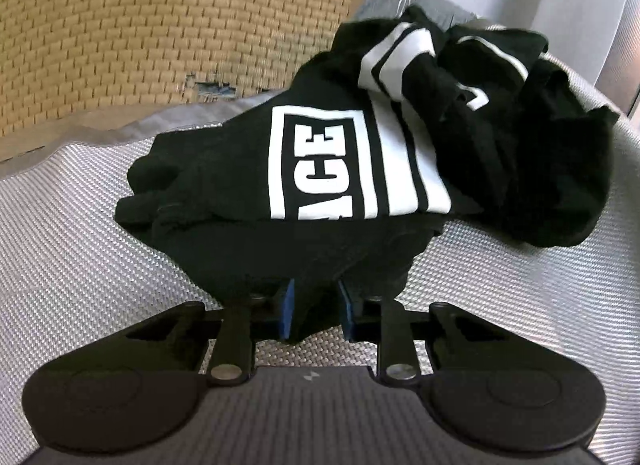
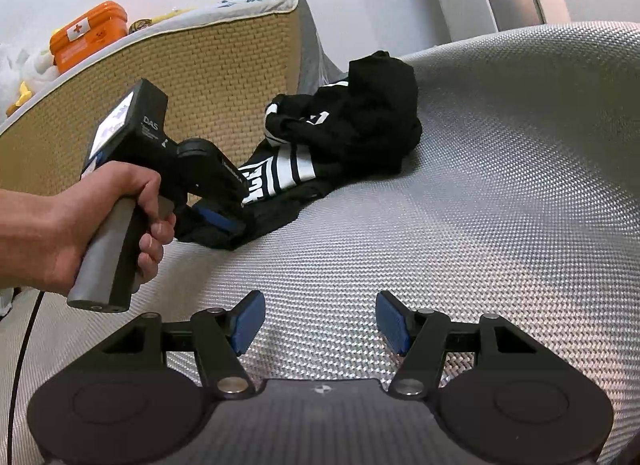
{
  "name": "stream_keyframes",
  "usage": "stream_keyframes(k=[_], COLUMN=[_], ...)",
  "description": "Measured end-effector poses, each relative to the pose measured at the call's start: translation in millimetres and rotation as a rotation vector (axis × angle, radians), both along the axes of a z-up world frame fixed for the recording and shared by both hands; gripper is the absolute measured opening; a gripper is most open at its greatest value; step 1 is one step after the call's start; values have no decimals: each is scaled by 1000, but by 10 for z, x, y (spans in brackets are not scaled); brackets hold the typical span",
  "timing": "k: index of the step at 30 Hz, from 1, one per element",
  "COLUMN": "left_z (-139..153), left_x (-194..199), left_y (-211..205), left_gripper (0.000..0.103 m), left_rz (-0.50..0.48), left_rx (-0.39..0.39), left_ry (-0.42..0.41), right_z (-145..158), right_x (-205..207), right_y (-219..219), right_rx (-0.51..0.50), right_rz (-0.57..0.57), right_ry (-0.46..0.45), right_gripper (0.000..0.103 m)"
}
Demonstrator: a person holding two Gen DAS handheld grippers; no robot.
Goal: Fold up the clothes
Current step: 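Lower the left tool onto the shirt hem and close its fingers, then hold the shirt hem with the left tool while the right tool moves alongside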
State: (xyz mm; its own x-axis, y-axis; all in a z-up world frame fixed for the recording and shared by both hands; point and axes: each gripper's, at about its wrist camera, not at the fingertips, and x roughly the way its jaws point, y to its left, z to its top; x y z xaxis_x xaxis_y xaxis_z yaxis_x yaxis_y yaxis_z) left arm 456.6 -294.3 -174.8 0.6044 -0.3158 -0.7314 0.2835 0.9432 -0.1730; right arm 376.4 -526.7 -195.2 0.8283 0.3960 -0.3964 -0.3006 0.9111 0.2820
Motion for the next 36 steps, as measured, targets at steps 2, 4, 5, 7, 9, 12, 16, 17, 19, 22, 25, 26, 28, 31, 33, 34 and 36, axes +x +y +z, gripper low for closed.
stream_keyframes(k=[2,4,5,7,9,12,16,17,19,22,25,26,28,31,33,34,36], left_z=[-9,-16,-21,-14,-25,-30,-43,-44,-37,-14,-11,-2,7,21,37,38,31], left_x=[31,64,80,92,106,123,91,84,67,8,-7,-14,-14,23,33,27,28], left_y=[-13,-22,-27,-29,-18,9,11,15,19,-18,-49,-62,-53,-35,-16,-13,23], left_gripper=[26,26,26,26,26,26,26,26,24,5,3,3,2,3,3,3,3], left_rz=[5,14,17,24,29,47,58,62,70,97,123,129,144,136,122,124,135], left_rx=[2,8,10,7,-5,-27,-35,-37,-37,1,4,13,18,28,47,48,52], left_ry=[0,2,4,1,7,7,-30,-37,-45,-102,-123,-137,-160,-168,-173,-176,-180], right_z=[-10,-15,-16,-18,-18,-24,-30,-32,-36,-43,-41,-46,-57,-64,-61,-62,-57], right_x=[-5,-5,-7,-11,-20,-12,-14,-14,-16,-19,-13,-13,-15,-23,-16,-12,-4], right_y=[2,8,11,16,17,10,-4,-5,1,22,22,27,38,47,48,52,62], right_rx=[0,-1,-1,-1,0,3,6,7,3,-9,-11,-15,-27,-40,-44,-48,-57], right_rz=[1,1,0,0,0,0,-6,-6,-6,-4,-3,-3,-3,-2,-1,-2,-2], right_ry=[1,1,2,2,0,3,3,4,2,0,-1,-3,-8,-14,-15,-16,-18], right_gripper=[65,65,65,65,65,65,65,65,65,65,65,65,65,65,65,65,65])
